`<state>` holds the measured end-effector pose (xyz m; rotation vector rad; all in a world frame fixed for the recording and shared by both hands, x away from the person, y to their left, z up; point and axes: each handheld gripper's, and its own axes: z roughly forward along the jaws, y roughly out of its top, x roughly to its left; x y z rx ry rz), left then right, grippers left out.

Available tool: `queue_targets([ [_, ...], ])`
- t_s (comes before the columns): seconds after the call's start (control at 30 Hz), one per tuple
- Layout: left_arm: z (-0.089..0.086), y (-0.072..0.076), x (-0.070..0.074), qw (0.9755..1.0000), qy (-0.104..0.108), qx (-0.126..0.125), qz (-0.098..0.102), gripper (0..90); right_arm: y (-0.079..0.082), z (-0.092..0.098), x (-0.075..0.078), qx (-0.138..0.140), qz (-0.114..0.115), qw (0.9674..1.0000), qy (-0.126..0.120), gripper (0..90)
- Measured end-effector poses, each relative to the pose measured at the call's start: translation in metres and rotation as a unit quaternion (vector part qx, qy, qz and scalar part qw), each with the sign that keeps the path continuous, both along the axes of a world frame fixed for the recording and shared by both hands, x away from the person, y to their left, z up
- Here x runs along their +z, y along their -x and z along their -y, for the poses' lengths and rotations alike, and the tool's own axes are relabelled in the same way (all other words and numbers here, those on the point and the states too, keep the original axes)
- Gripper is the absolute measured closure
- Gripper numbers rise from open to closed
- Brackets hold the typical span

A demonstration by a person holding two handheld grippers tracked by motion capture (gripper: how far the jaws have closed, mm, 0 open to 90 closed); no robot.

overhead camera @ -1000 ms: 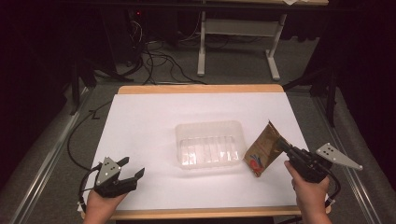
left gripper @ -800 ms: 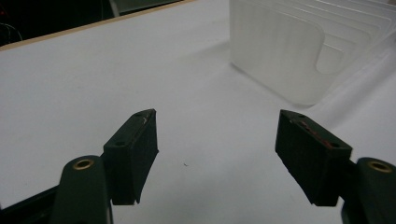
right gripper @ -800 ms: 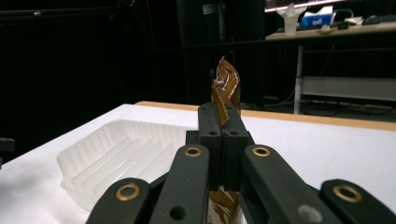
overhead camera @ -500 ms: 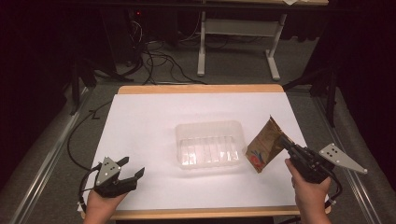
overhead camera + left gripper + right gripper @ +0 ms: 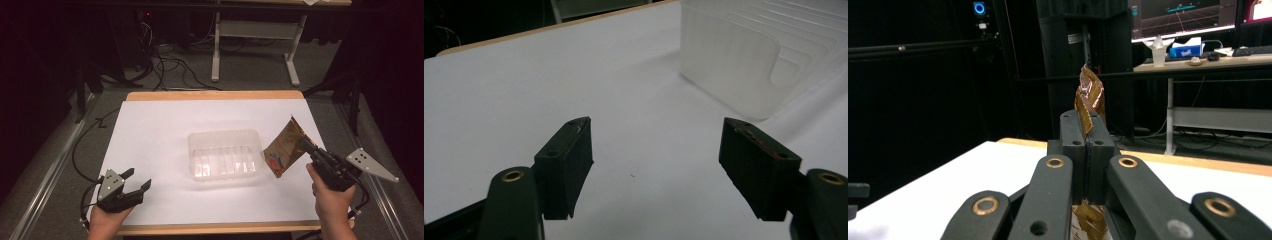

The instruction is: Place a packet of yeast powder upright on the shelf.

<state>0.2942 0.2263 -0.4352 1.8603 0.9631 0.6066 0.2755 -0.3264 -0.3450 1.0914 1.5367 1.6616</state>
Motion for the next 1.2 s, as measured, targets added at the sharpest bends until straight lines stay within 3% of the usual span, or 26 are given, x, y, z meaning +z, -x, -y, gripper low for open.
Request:
queue_targets([
  [0.4, -0.005, 0.003, 0.001, 1.0, 0.004, 0.006, 0.001, 30.1, -0.01, -0.007, 0.023, 0.01, 0.022, 0.9994, -0.026, 90.0],
  [0.67, -0.008, 0.004, 0.001, 0.9999, 0.005, 0.011, 0.005, 30.1, -0.019, -0.024, 0.032, 0.027, 0.024, 0.9984, -0.045, 90.0],
  [0.9, -0.01, 0.008, 0.002, 0.9999, 0.006, 0.012, 0.005, 30.1, -0.034, -0.05, 0.025, 0.035, 0.002, 0.9978, -0.056, 90.0],
  [1.2, -0.012, 0.01, 0.003, 0.9998, 0.009, 0.014, 0.008, 30.1, -0.049, -0.084, 0.018, 0.045, -0.021, 0.9974, -0.052, 90.0],
])
